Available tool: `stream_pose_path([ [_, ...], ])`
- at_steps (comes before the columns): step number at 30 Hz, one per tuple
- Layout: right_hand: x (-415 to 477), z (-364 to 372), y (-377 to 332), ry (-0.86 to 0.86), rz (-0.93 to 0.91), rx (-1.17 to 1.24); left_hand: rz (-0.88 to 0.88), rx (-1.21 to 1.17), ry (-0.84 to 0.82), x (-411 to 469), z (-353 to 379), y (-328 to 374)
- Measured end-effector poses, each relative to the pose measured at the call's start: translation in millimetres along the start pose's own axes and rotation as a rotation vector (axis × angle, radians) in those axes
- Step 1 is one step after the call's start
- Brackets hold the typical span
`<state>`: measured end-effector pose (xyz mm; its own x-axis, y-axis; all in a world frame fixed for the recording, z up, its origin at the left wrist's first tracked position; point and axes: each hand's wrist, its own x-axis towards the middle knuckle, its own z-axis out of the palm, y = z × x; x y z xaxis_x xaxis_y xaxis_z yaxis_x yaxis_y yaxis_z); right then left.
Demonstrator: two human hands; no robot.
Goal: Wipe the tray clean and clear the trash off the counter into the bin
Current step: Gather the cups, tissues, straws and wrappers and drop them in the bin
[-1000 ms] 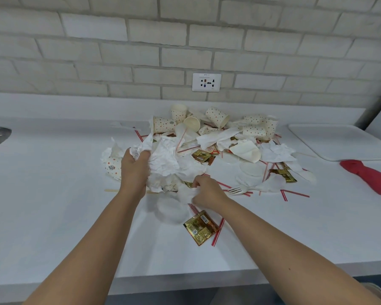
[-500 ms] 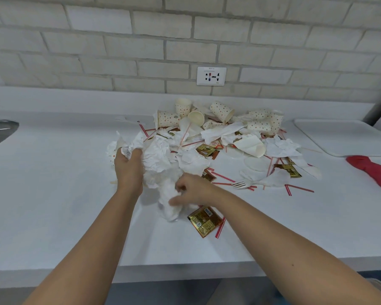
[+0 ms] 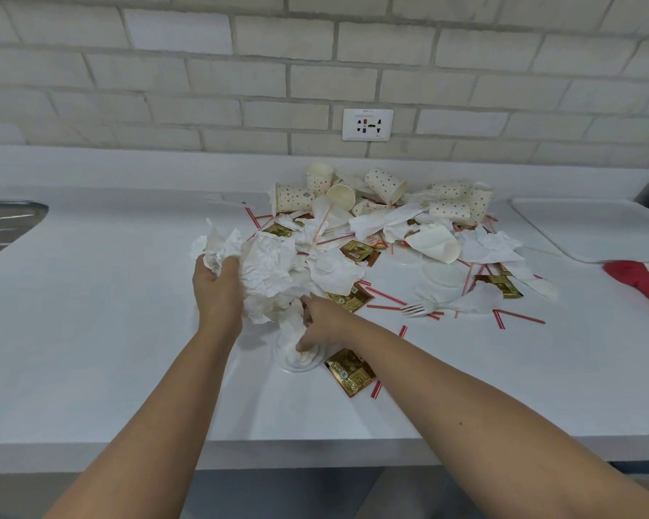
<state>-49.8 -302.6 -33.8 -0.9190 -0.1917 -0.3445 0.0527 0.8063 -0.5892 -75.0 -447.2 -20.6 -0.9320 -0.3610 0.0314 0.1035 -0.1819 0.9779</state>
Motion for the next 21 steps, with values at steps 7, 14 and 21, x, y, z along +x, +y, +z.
stream_pose_path([
  [7,-19,-33,17,0.153,0.017,0.347,0.056,0.046,-0.011,-16,18,5],
  [14,-100,-103,74,0.404,0.111,0.487,0.043,0.038,-0.159,-76,102,3],
  [21,-210,-140,159,0.657,0.233,0.421,-0.033,-0.008,-0.516,-189,205,-16],
])
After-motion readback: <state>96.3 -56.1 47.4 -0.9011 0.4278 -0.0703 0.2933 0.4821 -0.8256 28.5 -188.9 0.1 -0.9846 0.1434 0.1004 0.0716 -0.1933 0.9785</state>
